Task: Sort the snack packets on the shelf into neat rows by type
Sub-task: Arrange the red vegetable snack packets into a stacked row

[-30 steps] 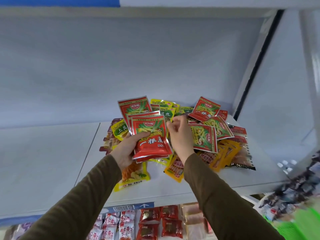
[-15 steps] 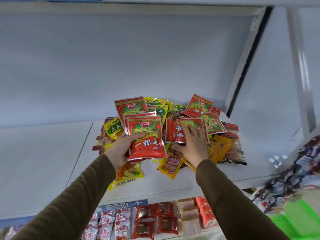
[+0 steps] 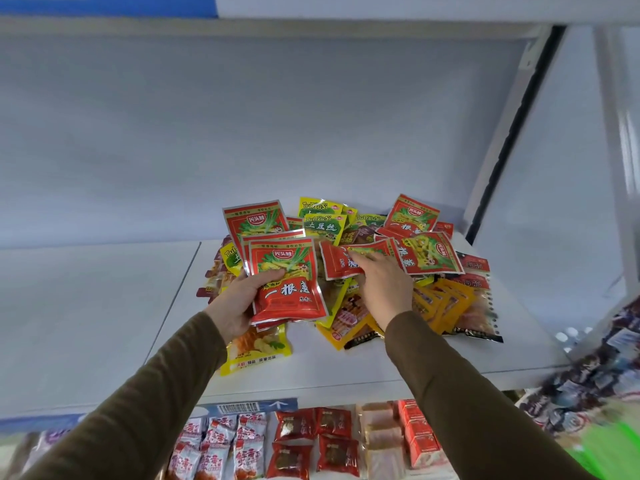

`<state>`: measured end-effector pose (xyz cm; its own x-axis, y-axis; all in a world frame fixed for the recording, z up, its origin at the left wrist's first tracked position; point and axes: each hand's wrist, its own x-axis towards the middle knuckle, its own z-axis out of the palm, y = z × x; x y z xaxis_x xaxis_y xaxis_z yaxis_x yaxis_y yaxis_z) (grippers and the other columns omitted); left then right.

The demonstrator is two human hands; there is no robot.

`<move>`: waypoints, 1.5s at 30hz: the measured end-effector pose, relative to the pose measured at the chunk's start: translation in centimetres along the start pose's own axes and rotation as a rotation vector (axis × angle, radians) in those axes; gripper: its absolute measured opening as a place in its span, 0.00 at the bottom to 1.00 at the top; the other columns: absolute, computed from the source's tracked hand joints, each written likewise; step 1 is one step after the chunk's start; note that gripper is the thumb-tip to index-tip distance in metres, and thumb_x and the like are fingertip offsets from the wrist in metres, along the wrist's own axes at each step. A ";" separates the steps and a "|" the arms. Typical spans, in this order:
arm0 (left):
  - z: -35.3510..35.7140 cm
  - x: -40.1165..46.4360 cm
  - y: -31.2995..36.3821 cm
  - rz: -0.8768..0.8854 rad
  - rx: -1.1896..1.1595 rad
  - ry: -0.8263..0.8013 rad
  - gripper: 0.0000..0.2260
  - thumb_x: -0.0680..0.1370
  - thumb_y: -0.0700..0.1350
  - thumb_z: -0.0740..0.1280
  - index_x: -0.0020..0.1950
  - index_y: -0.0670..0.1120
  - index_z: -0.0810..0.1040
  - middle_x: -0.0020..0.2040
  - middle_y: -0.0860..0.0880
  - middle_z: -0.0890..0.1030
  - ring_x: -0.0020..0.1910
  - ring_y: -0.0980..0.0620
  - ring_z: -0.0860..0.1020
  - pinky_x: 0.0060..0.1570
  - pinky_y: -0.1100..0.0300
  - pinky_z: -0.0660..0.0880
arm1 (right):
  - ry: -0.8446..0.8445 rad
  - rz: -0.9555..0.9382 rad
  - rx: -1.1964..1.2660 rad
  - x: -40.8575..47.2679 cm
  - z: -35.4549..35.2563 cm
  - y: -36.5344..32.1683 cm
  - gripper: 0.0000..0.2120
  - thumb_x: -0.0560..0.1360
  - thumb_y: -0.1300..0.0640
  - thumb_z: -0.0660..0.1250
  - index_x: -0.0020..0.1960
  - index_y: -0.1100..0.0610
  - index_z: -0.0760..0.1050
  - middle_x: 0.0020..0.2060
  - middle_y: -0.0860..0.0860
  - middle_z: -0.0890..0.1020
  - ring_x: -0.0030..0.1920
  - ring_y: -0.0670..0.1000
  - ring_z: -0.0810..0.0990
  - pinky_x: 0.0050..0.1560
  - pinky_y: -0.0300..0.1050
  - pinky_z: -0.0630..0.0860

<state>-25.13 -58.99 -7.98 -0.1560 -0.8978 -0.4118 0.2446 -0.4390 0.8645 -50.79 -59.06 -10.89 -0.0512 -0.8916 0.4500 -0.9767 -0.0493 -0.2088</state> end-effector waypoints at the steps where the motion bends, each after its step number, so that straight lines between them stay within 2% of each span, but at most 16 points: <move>1: -0.1 0.1 -0.1 -0.002 -0.001 0.005 0.24 0.72 0.47 0.76 0.67 0.49 0.75 0.54 0.42 0.86 0.47 0.41 0.87 0.44 0.47 0.84 | 0.045 0.000 0.018 0.1 -0.2 0.1 0.22 0.82 0.58 0.64 0.74 0.43 0.72 0.60 0.48 0.82 0.54 0.52 0.81 0.39 0.44 0.78; 3: -0.3 0.1 -0.1 -0.002 -0.006 0.013 0.22 0.74 0.47 0.76 0.66 0.49 0.76 0.54 0.42 0.87 0.47 0.41 0.87 0.43 0.47 0.84 | 0.123 -0.004 0.049 0.4 -0.9 0.0 0.20 0.82 0.58 0.64 0.72 0.43 0.75 0.56 0.46 0.85 0.47 0.49 0.84 0.35 0.42 0.78; 6: -0.7 0.0 -0.1 -0.002 -0.011 0.022 0.21 0.75 0.47 0.76 0.65 0.49 0.76 0.53 0.42 0.87 0.47 0.41 0.87 0.43 0.47 0.84 | 0.251 -0.013 0.209 1.0 -2.5 -0.8 0.17 0.82 0.58 0.66 0.67 0.45 0.79 0.57 0.45 0.86 0.49 0.49 0.86 0.39 0.44 0.82; 9: -1.4 -0.4 -0.1 0.012 -0.008 0.037 0.21 0.75 0.48 0.76 0.67 0.49 0.76 0.55 0.42 0.86 0.52 0.39 0.86 0.52 0.43 0.82 | 0.311 -0.035 0.552 1.5 -3.7 -2.5 0.17 0.81 0.64 0.65 0.64 0.48 0.82 0.54 0.43 0.86 0.48 0.42 0.84 0.44 0.42 0.82; 12: -2.7 -1.1 0.3 0.030 -0.012 0.045 0.23 0.75 0.47 0.76 0.68 0.49 0.75 0.57 0.41 0.86 0.54 0.38 0.85 0.53 0.43 0.82 | 0.166 0.044 1.116 1.5 -4.4 -5.5 0.17 0.83 0.66 0.59 0.63 0.53 0.82 0.44 0.41 0.85 0.39 0.39 0.81 0.41 0.36 0.76; 15: -4.6 -2.1 0.7 0.045 -0.013 0.050 0.25 0.75 0.47 0.76 0.70 0.49 0.73 0.58 0.40 0.85 0.54 0.39 0.85 0.51 0.44 0.83 | -0.076 0.222 1.627 1.4 -4.2 -9.7 0.18 0.82 0.52 0.56 0.56 0.60 0.81 0.56 0.50 0.85 0.56 0.50 0.84 0.56 0.49 0.80; 17: -6.2 -2.8 1.0 0.073 -0.021 0.089 0.21 0.77 0.47 0.73 0.69 0.49 0.74 0.56 0.40 0.86 0.51 0.40 0.85 0.51 0.45 0.83 | -0.225 0.327 1.753 1.4 -3.5 -12.6 0.19 0.80 0.43 0.60 0.51 0.58 0.79 0.57 0.54 0.85 0.56 0.53 0.83 0.56 0.52 0.79; 22: -12.3 -5.3 2.3 0.123 -0.052 0.158 0.17 0.81 0.47 0.68 0.69 0.47 0.74 0.55 0.41 0.86 0.44 0.43 0.87 0.43 0.50 0.85 | -0.392 0.291 1.519 0.1 -0.4 -20.5 0.10 0.76 0.54 0.75 0.46 0.55 0.74 0.46 0.54 0.83 0.47 0.54 0.84 0.44 0.49 0.80; 25: -16.3 -6.7 3.2 0.142 -0.075 0.182 0.19 0.81 0.52 0.68 0.70 0.47 0.73 0.55 0.41 0.86 0.44 0.43 0.87 0.41 0.50 0.85 | -0.469 0.289 1.437 -0.4 0.9 -25.0 0.10 0.75 0.60 0.74 0.49 0.53 0.74 0.51 0.55 0.82 0.52 0.59 0.84 0.52 0.58 0.83; 26: -18.0 -7.4 3.5 0.151 -0.073 0.185 0.21 0.80 0.54 0.68 0.70 0.48 0.73 0.56 0.41 0.86 0.46 0.42 0.87 0.42 0.49 0.85 | -0.489 0.268 1.425 -0.7 1.3 -27.0 0.12 0.74 0.60 0.74 0.52 0.50 0.74 0.55 0.53 0.81 0.54 0.60 0.83 0.55 0.62 0.82; 28: -21.5 -8.5 4.1 0.165 -0.066 0.176 0.25 0.79 0.59 0.67 0.71 0.48 0.73 0.57 0.41 0.85 0.47 0.41 0.86 0.44 0.49 0.84 | -0.539 0.265 1.438 -1.2 1.8 -31.3 0.23 0.75 0.62 0.73 0.64 0.44 0.71 0.63 0.49 0.76 0.55 0.56 0.83 0.52 0.60 0.83; 31: -27.3 -10.1 5.5 0.190 -0.075 0.160 0.29 0.78 0.65 0.64 0.72 0.48 0.72 0.58 0.40 0.85 0.48 0.41 0.86 0.45 0.48 0.84 | -0.670 0.367 1.526 -2.1 2.5 -37.8 0.44 0.77 0.66 0.71 0.81 0.42 0.49 0.58 0.44 0.73 0.46 0.47 0.81 0.42 0.49 0.82; 34: -32.8 -11.5 7.0 0.221 -0.076 0.165 0.34 0.75 0.71 0.61 0.71 0.48 0.74 0.60 0.40 0.84 0.57 0.36 0.84 0.61 0.39 0.79 | -0.798 0.439 1.576 -2.6 4.2 -43.8 0.53 0.76 0.63 0.74 0.82 0.43 0.37 0.69 0.53 0.74 0.52 0.52 0.83 0.53 0.58 0.82; 36: -35.6 -12.2 7.8 0.232 -0.050 0.152 0.33 0.75 0.71 0.61 0.70 0.49 0.75 0.60 0.40 0.84 0.58 0.36 0.83 0.63 0.37 0.76 | -0.861 0.500 1.560 -2.8 5.5 -47.1 0.53 0.74 0.59 0.76 0.82 0.43 0.40 0.62 0.55 0.78 0.54 0.57 0.85 0.55 0.61 0.82; 41: -42.7 -12.1 9.7 0.198 0.026 0.225 0.28 0.75 0.58 0.73 0.70 0.49 0.71 0.56 0.43 0.86 0.52 0.39 0.86 0.54 0.44 0.82 | -0.957 0.543 1.502 -2.5 8.8 -54.7 0.40 0.70 0.47 0.80 0.75 0.48 0.63 0.56 0.56 0.85 0.51 0.59 0.87 0.54 0.61 0.83; 45: -47.5 -10.7 11.8 0.189 0.046 0.273 0.23 0.77 0.55 0.73 0.68 0.51 0.72 0.54 0.45 0.87 0.50 0.41 0.86 0.48 0.47 0.84 | -0.985 0.496 1.486 -0.5 12.1 -59.1 0.37 0.67 0.39 0.80 0.70 0.49 0.69 0.54 0.55 0.86 0.51 0.59 0.87 0.56 0.63 0.82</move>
<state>24.87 -56.15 -7.04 0.1512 -0.9419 -0.2999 0.2005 -0.2678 0.9424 9.52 -61.14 -9.30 0.4168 -0.8275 -0.3762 0.0808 0.4459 -0.8914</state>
